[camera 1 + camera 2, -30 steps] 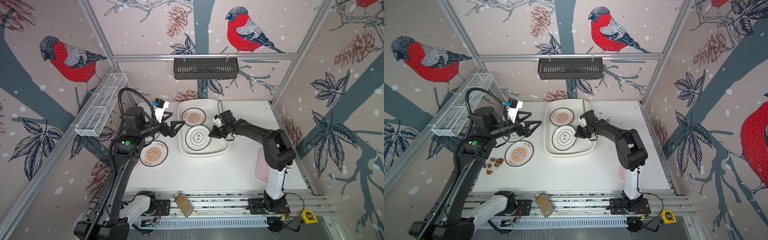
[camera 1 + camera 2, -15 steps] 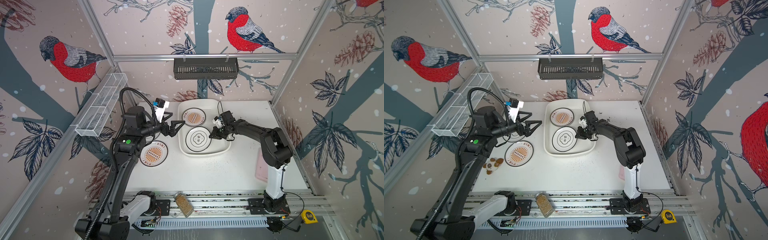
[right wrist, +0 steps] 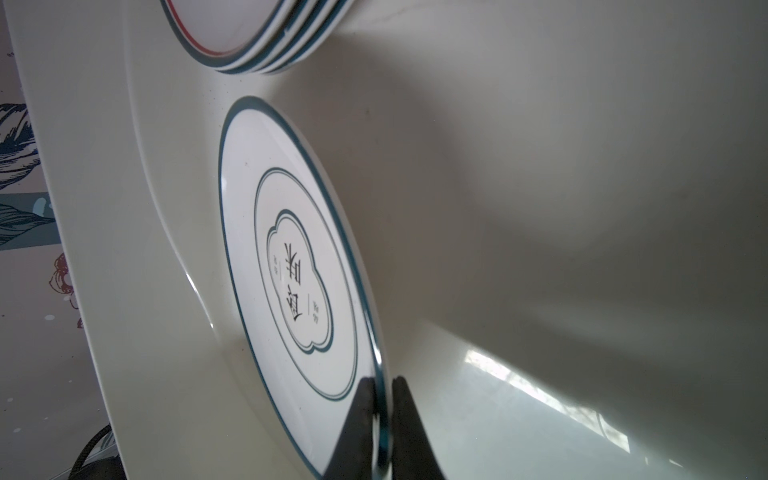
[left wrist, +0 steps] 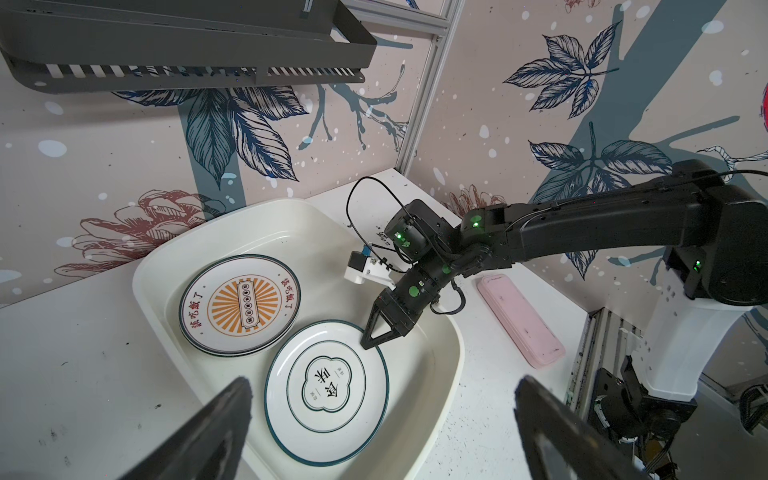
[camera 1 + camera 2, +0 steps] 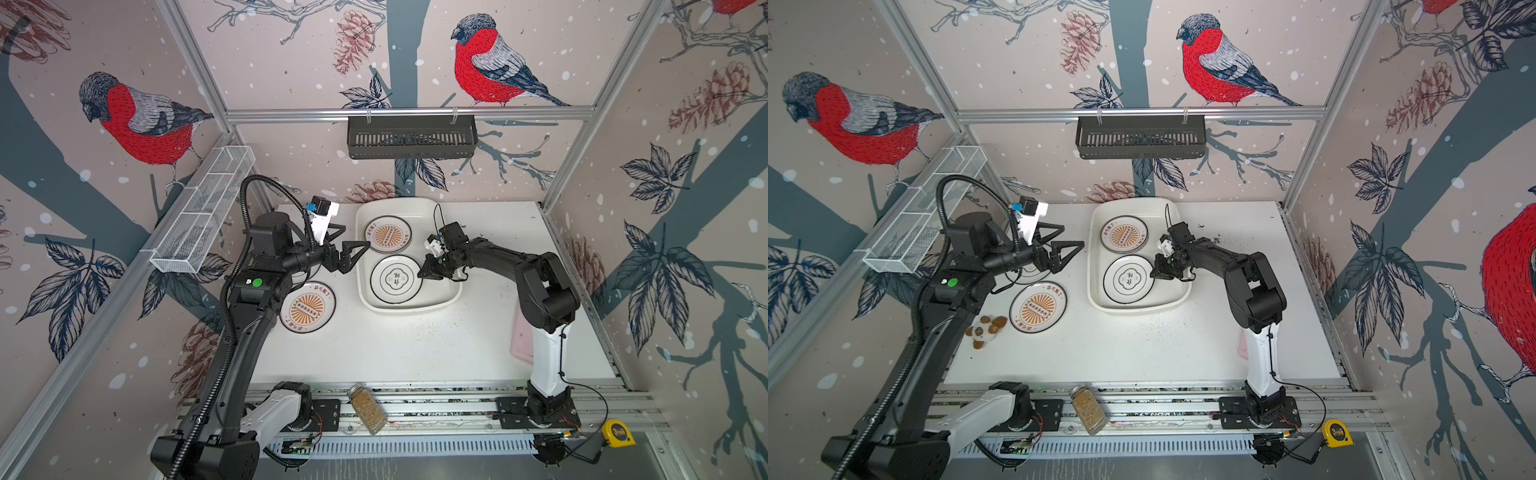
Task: Place the plates into the plastic bin on the countertop
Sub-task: 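Lower the white plate flat into the tray beside the stack, then open the right gripper and raise it while the left arm lowers toward the table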
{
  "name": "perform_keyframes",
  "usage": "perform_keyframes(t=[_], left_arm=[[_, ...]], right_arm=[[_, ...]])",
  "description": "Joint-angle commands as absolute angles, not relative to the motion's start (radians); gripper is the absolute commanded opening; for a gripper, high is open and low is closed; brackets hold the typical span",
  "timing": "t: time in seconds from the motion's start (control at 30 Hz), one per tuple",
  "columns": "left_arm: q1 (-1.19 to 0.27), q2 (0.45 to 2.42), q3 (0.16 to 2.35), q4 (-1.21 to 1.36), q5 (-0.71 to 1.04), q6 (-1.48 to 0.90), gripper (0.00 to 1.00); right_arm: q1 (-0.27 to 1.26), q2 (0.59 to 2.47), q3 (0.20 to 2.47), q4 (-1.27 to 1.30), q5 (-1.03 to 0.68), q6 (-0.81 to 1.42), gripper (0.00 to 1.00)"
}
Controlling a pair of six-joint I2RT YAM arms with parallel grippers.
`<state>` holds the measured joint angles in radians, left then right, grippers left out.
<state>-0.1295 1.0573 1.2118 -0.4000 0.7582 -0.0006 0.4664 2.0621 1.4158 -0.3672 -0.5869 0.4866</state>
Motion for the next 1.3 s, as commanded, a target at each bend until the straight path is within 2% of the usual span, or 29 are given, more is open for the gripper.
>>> perform_keyframes(t=[0.0, 0.53, 0.93, 1.1, 1.27], left_arm=[[-0.129, 1.057, 1.211, -0.364, 0.769, 0.0, 0.98], [-0.129, 1.047, 1.188, -0.356, 0.735, 0.002, 0.98], [-0.129, 1.053, 1.181, -0.352, 0.494, 0.036, 0.98], [-0.129, 1.054, 1.177, -0.359, 0.426, 0.074, 0.97], [-0.13, 1.055, 1.128, -0.352, 0.333, 0.102, 0.97]], right_arm=[[0.465, 2.072, 1.431, -0.399, -0.58, 0.459, 0.12], [0.465, 2.097, 1.457, -0.428, -0.566, 0.453, 0.19], [0.465, 2.083, 1.477, -0.451, -0.541, 0.45, 0.29], [0.46, 2.067, 1.48, -0.46, -0.506, 0.451, 0.36], [0.453, 2.025, 1.496, -0.464, -0.49, 0.47, 0.37]])
